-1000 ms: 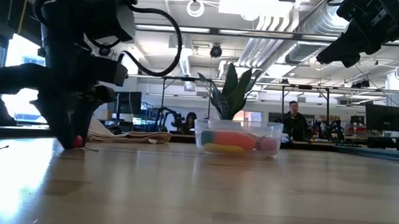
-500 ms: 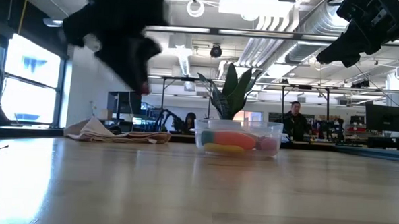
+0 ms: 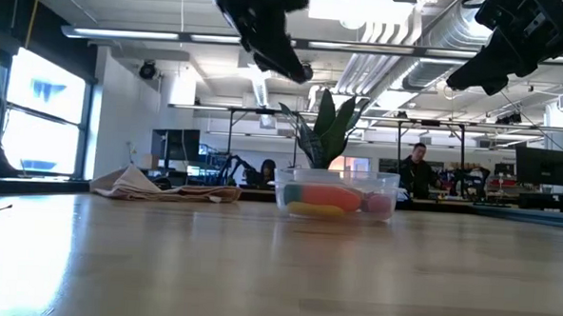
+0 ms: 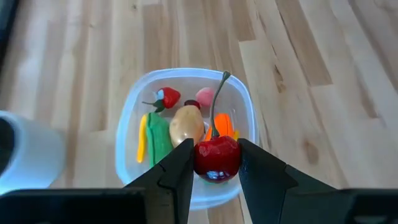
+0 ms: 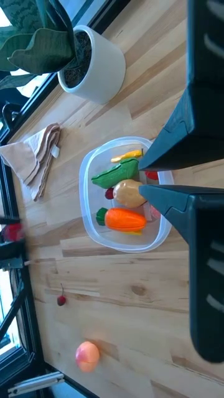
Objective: Pick and placing Produce into tupperware
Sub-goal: Put the top cherry into the transparent bin
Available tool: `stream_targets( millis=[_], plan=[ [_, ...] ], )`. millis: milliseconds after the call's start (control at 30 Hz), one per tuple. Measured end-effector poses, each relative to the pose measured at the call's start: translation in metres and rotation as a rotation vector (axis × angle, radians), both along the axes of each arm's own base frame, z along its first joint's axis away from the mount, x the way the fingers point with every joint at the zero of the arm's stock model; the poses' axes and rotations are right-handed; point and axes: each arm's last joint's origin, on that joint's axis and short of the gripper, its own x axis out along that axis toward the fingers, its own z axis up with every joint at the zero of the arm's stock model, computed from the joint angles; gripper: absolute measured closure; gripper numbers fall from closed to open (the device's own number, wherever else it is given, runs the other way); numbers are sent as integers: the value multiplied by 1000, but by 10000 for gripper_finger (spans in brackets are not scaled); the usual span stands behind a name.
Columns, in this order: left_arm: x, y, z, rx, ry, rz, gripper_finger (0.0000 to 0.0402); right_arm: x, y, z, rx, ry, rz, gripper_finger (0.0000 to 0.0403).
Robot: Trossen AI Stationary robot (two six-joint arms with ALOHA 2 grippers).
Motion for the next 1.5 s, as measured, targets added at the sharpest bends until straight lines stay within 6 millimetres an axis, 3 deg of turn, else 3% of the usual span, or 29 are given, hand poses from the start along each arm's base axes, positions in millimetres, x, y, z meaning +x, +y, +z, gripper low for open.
stream_targets(
  millis=[300, 567, 933, 1067, 1500],
  plan=[
    [47, 25, -54, -44, 108, -10, 294, 0, 0, 0, 0, 0, 0, 367],
    [57, 29, -91, -37, 226, 4, 294, 0, 0, 0, 0, 0, -1, 367],
    [51, 32, -95, 22, 318, 64, 294, 0, 0, 0, 0, 0, -1, 367],
    [50, 32, -106, 12, 361, 61, 294, 0, 0, 0, 0, 0, 0, 367],
    [52, 32, -104, 15, 342, 57, 294, 0, 0, 0, 0, 0, -1, 367]
  ],
)
